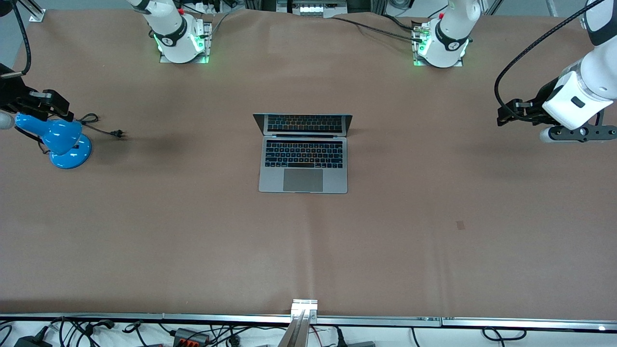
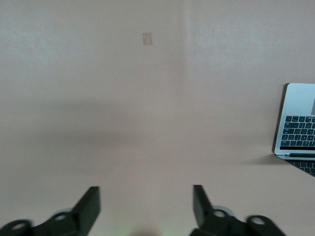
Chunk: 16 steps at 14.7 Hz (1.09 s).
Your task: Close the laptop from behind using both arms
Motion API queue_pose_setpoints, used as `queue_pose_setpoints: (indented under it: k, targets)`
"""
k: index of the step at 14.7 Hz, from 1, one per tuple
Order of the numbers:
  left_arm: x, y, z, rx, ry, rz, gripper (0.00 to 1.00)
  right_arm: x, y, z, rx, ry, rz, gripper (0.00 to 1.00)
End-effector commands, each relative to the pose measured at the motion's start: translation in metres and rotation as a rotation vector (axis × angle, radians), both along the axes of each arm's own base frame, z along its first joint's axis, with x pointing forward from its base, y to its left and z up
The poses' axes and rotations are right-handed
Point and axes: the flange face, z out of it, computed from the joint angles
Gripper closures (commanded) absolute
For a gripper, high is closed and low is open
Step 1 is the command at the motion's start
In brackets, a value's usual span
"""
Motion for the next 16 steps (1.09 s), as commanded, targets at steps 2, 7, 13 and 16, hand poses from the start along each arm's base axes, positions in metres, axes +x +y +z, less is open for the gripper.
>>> queue_pose_setpoints:
  k: [2,7,13,16]
  targets:
    - [-0.009,-0.001,0.004,-0.018,0.027,-0.021,1.00,-0.005,0.003,0.001,-0.009,0.016,0.007,1.00]
    - [-0.019,-0.016,0.001,-0.012,0.094,-0.051,1.00,-0.007,0.010,-0.005,0.004,0.042,0.014,1.00]
    - [-0.022,-0.140,-0.044,-0.127,0.176,-0.229,1.00,-0.016,0.043,-0.067,0.136,0.201,0.034,1.00]
    - [-0.037,-0.183,-0.071,-0.199,0.248,-0.248,1.00,-0.032,0.078,-0.103,0.276,0.298,0.044,1.00]
